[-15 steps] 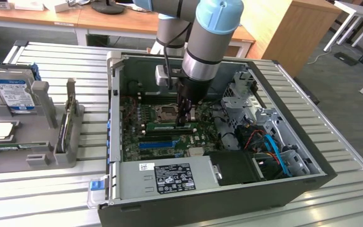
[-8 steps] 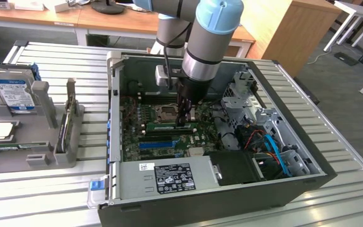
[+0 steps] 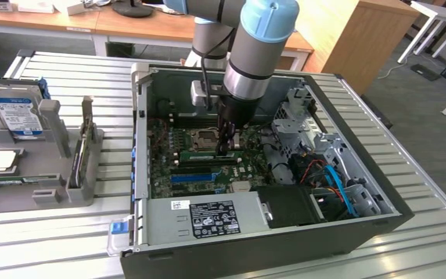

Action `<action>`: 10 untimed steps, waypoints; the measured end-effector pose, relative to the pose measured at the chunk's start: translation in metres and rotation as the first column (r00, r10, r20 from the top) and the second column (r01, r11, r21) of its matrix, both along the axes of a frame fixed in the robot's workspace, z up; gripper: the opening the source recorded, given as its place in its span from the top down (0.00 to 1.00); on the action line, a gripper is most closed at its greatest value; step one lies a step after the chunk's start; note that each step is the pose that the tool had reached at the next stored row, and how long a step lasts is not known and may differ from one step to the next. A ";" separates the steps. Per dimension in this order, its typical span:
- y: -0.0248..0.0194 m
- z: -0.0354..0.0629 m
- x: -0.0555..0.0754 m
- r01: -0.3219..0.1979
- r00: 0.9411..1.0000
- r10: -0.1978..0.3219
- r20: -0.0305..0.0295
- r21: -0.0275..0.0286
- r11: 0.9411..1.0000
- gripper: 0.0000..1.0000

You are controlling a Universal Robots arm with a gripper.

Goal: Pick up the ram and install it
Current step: 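Insert the ram into the slot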

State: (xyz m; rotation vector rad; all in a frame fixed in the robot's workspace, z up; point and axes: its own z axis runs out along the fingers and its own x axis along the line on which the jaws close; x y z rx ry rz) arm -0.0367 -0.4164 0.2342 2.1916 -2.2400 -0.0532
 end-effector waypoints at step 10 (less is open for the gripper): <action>0.0000 -0.0003 0.000 0.000 1.000 0.000 0.000 0.000 1.000 0.88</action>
